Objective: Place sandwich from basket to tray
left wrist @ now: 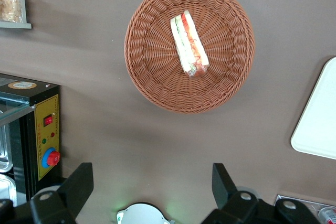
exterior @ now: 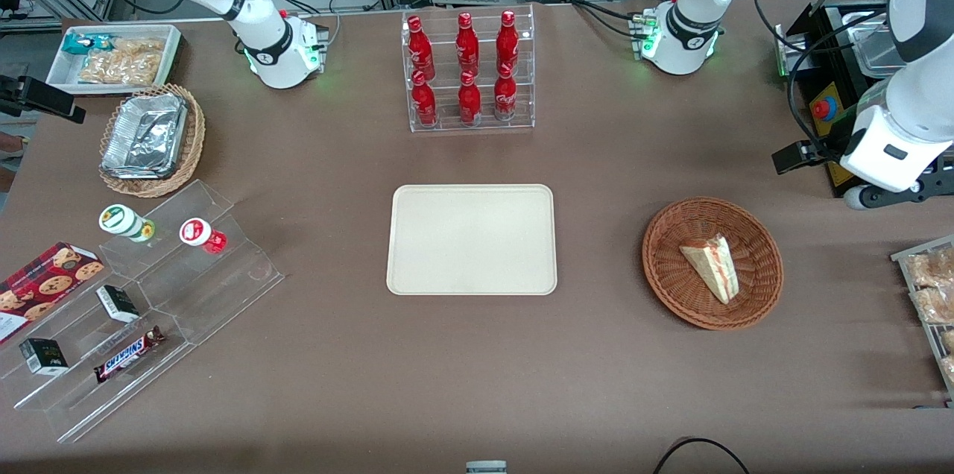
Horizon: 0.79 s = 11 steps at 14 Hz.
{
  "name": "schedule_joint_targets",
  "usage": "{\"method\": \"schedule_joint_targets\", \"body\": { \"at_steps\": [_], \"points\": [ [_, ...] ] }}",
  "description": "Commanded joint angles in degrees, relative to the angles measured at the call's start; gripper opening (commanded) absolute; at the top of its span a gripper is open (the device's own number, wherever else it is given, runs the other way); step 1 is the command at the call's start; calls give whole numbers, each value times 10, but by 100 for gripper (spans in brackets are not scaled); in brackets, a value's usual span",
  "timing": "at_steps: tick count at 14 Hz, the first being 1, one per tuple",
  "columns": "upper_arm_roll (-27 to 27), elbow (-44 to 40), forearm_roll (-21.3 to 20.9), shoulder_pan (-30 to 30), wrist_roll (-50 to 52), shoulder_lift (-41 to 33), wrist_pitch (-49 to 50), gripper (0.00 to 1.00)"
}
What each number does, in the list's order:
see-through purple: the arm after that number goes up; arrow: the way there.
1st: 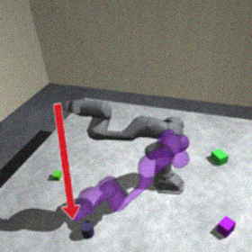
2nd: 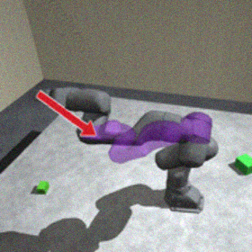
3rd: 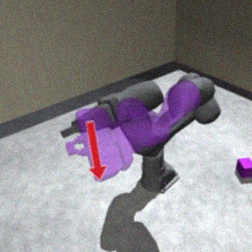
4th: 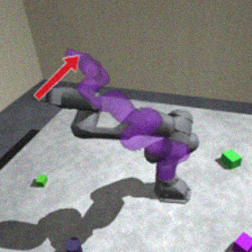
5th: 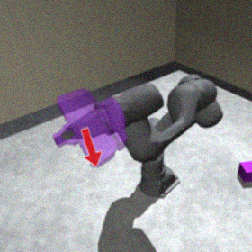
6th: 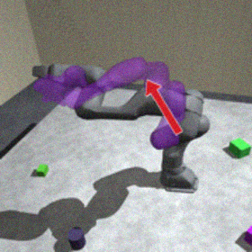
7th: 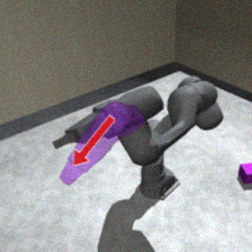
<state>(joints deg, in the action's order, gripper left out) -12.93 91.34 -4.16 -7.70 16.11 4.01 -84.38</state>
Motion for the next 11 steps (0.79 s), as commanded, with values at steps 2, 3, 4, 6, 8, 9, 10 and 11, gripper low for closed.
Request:
{"method": "schedule_joint_targets", "body": {
  "at_steps": [2,3,4,6,8,9,10,11],
  "points": [
    [1,-9,-2,-3,-5,1,5,100],
    [1,-8,-2,-3,-5,2,4,100],
    [1,-8,-2,-3,-5,3,4,100],
    [1,-9,-4,-3,-5,5,4,100],
    [1,-12,-7,-3,-5,5,4,100],
    [1,-13,-7,-3,-5,5,4,100],
    [1,-13,-7,-3,-5,5,4,100],
    [1,-13,-7,-3,-5,5,4,100]
  ]
}}
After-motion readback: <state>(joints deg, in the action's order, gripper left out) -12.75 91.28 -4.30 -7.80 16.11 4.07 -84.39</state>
